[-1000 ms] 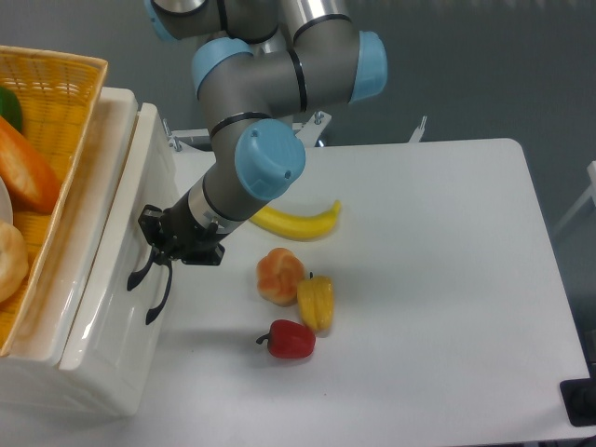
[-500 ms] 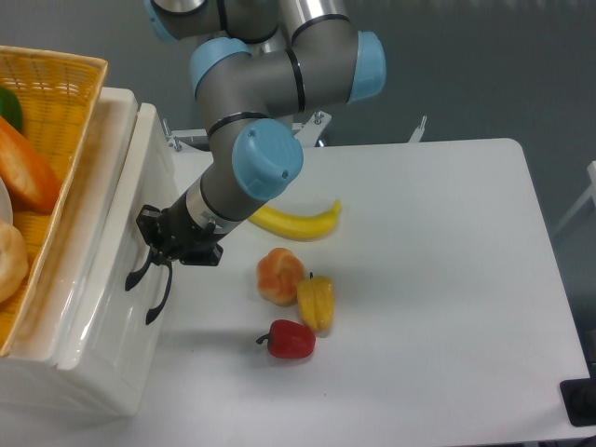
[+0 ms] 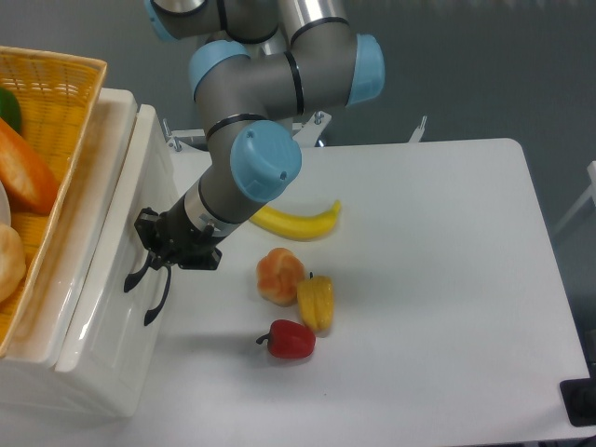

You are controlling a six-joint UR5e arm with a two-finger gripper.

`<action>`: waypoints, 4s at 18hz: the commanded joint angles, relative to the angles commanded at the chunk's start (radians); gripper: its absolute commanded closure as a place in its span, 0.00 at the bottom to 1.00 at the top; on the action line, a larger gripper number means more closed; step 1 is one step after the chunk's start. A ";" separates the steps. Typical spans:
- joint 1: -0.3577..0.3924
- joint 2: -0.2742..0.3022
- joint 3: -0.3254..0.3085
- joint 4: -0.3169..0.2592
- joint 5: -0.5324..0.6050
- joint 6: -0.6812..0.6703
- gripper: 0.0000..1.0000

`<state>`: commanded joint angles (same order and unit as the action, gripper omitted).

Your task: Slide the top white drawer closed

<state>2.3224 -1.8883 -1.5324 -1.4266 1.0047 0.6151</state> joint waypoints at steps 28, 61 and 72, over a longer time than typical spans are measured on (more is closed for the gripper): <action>0.469 0.011 0.025 0.107 0.230 0.155 0.00; 0.608 -0.106 0.089 0.250 0.532 0.870 0.00; 0.604 -0.107 0.078 0.249 0.537 0.897 0.00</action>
<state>2.9268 -1.9957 -1.4542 -1.1781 1.5417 1.5125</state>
